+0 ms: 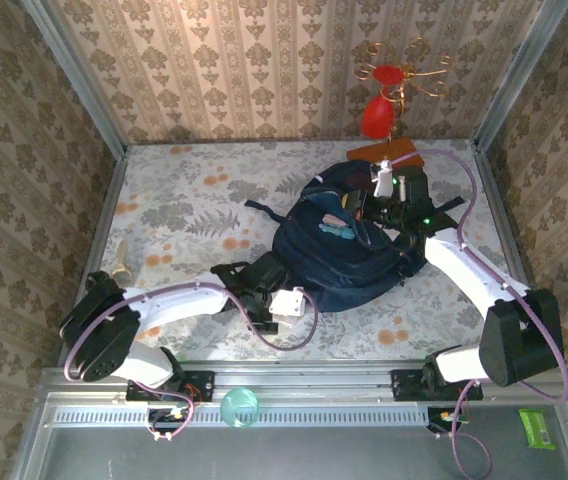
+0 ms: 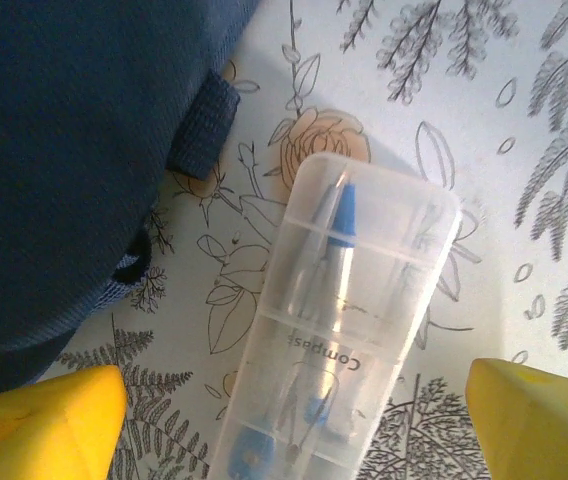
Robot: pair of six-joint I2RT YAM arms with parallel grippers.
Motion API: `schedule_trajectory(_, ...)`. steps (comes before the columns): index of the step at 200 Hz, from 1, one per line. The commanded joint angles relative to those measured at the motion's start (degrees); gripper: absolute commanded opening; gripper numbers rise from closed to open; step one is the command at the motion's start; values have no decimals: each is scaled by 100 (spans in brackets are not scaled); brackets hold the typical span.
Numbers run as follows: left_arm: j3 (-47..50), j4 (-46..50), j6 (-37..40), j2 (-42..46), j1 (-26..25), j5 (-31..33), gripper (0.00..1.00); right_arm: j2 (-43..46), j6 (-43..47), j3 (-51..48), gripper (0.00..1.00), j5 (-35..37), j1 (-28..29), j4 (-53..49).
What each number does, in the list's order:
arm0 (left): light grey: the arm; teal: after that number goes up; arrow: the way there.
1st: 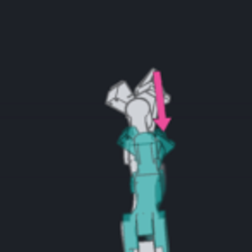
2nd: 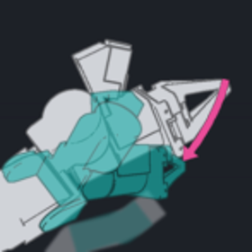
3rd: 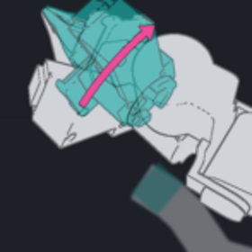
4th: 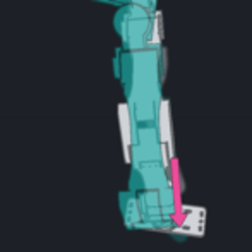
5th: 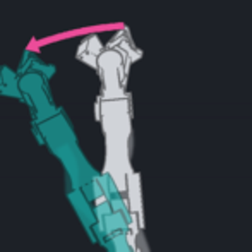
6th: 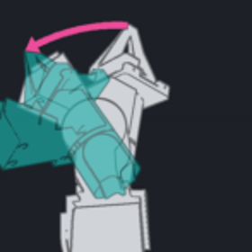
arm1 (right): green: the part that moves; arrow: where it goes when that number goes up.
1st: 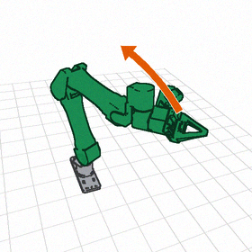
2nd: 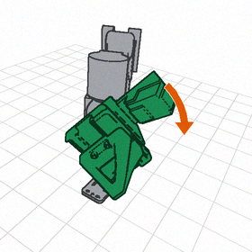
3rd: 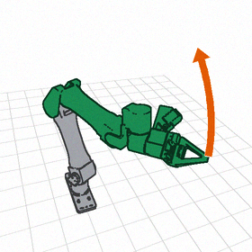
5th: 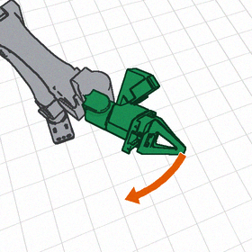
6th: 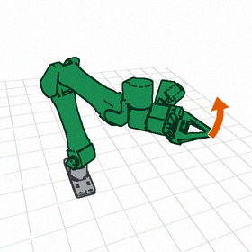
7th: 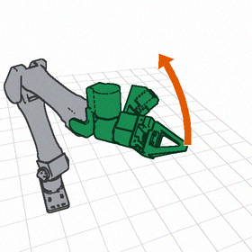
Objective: Pack the student bag
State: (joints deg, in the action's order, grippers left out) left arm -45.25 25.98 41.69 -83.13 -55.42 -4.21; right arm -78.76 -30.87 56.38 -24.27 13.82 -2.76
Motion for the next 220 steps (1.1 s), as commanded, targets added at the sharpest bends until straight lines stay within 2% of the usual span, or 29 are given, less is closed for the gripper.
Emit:
schedule_trajectory(1, -244, 392, 578, -134, 167, -507, 87, 25, -32, -78, 0, -8, -103, 297)
schedule_trajectory(33, -452, 540, 693, -471, 345, -770, 81, 23, -33, -91, 0, -16, -118, 306)
schedule_trajectory(61, -518, 507, 700, -866, 409, -681, 74, 41, -26, -92, 0, -10, -127, 291)
schedule_trajectory(132, -547, 508, 550, -1073, 480, -449, 42, 54, -15, -78, 0, -12, -138, 251)
schedule_trajectory(149, -418, 331, 382, -744, 495, -367, 37, 54, -13, -75, 0, -27, -142, 224)
schedule_trajectory(167, -226, 25, -38, -105, 541, -415, 37, 78, -7, -53, 0, -13, -139, 192)
schedule_trajectory(185, 25, -277, -509, 721, 706, -1030, 36, 104, -23, -48, 0, 0, -143, 171)
schedule_trajectory(207, 482, -1211, -1255, 1766, 922, -1867, 33, 115, -122, -28, 0, -83, -136, 215)
schedule_trajectory(220, 667, -2001, -2134, 2192, 993, -1899, 31, 124, -173, -22, 0, -131, -138, 243)
